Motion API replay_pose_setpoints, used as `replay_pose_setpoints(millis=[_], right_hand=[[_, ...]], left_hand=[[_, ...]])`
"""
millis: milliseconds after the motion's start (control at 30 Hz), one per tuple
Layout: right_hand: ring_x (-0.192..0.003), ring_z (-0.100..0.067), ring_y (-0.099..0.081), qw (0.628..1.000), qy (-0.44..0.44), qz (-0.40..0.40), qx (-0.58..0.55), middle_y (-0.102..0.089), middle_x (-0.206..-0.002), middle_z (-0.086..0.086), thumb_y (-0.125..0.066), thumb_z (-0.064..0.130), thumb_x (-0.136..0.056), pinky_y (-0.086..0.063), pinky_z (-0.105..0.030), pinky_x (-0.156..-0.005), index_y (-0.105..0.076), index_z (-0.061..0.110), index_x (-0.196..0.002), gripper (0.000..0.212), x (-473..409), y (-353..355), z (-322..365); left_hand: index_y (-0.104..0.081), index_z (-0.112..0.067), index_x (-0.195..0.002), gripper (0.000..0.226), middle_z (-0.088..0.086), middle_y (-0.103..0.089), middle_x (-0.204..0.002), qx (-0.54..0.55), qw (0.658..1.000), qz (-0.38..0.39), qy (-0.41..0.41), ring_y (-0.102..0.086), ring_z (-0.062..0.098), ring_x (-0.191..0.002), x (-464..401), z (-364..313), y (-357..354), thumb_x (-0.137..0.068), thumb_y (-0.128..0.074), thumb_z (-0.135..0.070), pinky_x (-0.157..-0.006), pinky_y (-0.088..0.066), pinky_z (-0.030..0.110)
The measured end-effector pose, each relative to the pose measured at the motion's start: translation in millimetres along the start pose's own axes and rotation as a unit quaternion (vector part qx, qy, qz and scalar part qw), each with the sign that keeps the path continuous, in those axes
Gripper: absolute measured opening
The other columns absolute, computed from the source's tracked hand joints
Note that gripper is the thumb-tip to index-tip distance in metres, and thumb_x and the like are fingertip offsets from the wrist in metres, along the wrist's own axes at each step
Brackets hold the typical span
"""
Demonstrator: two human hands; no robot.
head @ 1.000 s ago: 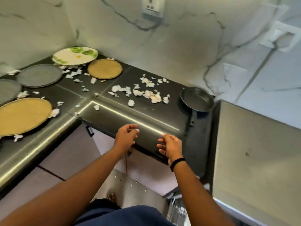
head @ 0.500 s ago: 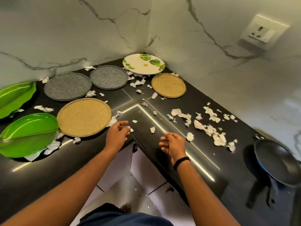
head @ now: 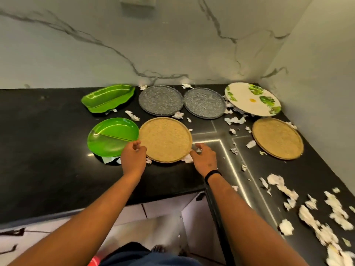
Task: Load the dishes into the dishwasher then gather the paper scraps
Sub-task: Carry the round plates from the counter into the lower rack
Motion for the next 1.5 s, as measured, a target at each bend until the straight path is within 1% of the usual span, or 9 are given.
replay_pose_setpoints(millis=[133, 233, 400, 533, 667, 767, 867, 1067, 1500], right_hand=[[-0.124, -0.036, -0.047, 0.988, 0.036, 0.062, 0.137, -0.062, -0.120, -0.015, -0.065, 0.029, -0.091, -0.027, -0.044, -0.115, -0.058, 0.009, -0.122, 0.038, -34.8, -25.1, 13.8], [-0.134, -0.035, -0.041, 0.979, 0.032, 0.108, 0.169, -0.059, -0.134, -0.012, -0.062, 0.035, -0.091, -0.011, -0.042, -0.123, -0.052, 0.011, -0.133, 0.050, -56.3, -44.5, 12.3], [-0.118, -0.033, -0.056, 0.984, 0.019, 0.101, 0.147, -0.066, -0.120, -0.010, -0.066, 0.034, -0.085, -0.043, -0.044, -0.106, -0.060, 0.016, -0.120, 0.040, -76.6, -54.8, 17.3], [-0.106, -0.032, -0.061, 0.993, -0.004, 0.080, 0.083, -0.069, -0.104, -0.005, -0.068, 0.034, -0.074, -0.051, -0.046, -0.096, -0.063, 0.023, -0.102, 0.031, -83.9, -46.6, 11.4], [-0.100, -0.029, -0.063, 1.000, -0.013, 0.025, 0.013, -0.068, -0.099, -0.001, -0.070, 0.028, -0.069, -0.056, -0.045, -0.087, -0.061, 0.022, -0.091, 0.025, -86.5, -28.6, 2.2], [-0.105, -0.026, -0.062, 0.997, -0.036, -0.031, -0.066, -0.063, -0.114, -0.007, -0.069, 0.021, -0.077, -0.052, -0.038, -0.094, -0.061, 0.013, -0.123, 0.048, -80.4, -9.9, -3.2], [-0.089, -0.022, -0.060, 0.974, -0.081, -0.118, -0.175, -0.059, -0.108, -0.009, -0.066, 0.015, -0.087, -0.048, -0.030, -0.080, -0.051, 0.004, -0.138, 0.054, -66.5, 16.9, -8.5], [-0.055, -0.014, -0.041, 0.926, -0.120, -0.223, -0.281, -0.050, -0.062, 0.002, -0.059, 0.010, -0.090, -0.034, -0.028, -0.055, -0.062, 0.014, -0.079, 0.012, -21.6, 61.2, -25.2], [-0.070, -0.015, -0.049, 0.794, -0.235, -0.444, -0.341, -0.056, -0.082, -0.002, -0.065, 0.027, -0.094, -0.040, -0.030, -0.061, -0.059, 0.010, -0.095, 0.018, 170.7, 166.4, -170.3]], left_hand=[[-0.066, -0.002, -0.075, 0.020, 0.017, -0.065, -0.072, -0.001, 0.999, -0.036, 0.035, -0.065, 0.037, -0.076, -4.4, 13.7, 15.8, -0.087, -0.062, -0.017, -0.065, -0.042, 0.040], [-0.063, 0.004, -0.071, 0.032, 0.023, -0.065, -0.071, 0.000, 0.997, -0.041, 0.064, -0.064, 0.037, -0.064, -7.6, 21.3, 12.8, -0.078, -0.060, -0.027, -0.069, -0.054, 0.051], [-0.069, 0.007, -0.077, 0.025, 0.023, -0.069, -0.070, 0.028, 0.993, -0.021, 0.110, -0.063, 0.025, -0.062, -19.0, 34.9, -1.5, -0.077, -0.067, -0.018, -0.073, -0.058, 0.054], [-0.070, -0.009, -0.067, 0.018, 0.008, -0.068, -0.061, 0.044, 0.992, -0.026, 0.119, -0.065, 0.019, -0.056, -14.3, 25.2, -4.0, -0.084, -0.073, -0.003, -0.065, -0.058, 0.038], [-0.068, -0.006, -0.066, 0.020, 0.010, -0.067, -0.061, 0.072, 0.990, -0.021, 0.116, -0.063, 0.016, -0.051, -15.0, 22.2, -9.2, -0.084, -0.071, 0.002, -0.061, -0.056, 0.031], [-0.068, -0.006, -0.064, 0.019, 0.012, -0.068, -0.064, 0.089, 0.989, -0.008, 0.116, -0.064, 0.019, -0.053, -10.8, 17.5, -16.1, -0.082, -0.072, 0.002, -0.068, -0.058, 0.037], [-0.068, -0.007, -0.066, 0.019, 0.011, -0.066, -0.065, 0.109, 0.987, 0.015, 0.115, -0.061, 0.015, -0.051, -5.7, 10.1, -25.7, -0.081, -0.072, 0.002, -0.063, -0.057, 0.033], [-0.069, -0.009, -0.075, 0.013, 0.009, -0.069, -0.072, 0.115, 0.983, 0.109, 0.098, -0.064, 0.020, -0.066, 2.3, -5.2, -56.5, -0.082, -0.068, 0.002, -0.057, -0.053, 0.029], [-0.071, -0.010, -0.089, 0.014, 0.007, -0.077, -0.087, 0.026, 0.917, 0.392, 0.065, -0.071, 0.020, -0.075, 128.4, -4.2, -196.8, -0.086, -0.071, 0.003, -0.069, -0.058, 0.036]])
Point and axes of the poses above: each hand's wrist, its own x-axis away from the middle knuckle, its own y-axis out of the back of the hand, z = x × y, the point moved 10 cm from there along -x, towards the middle knuckle
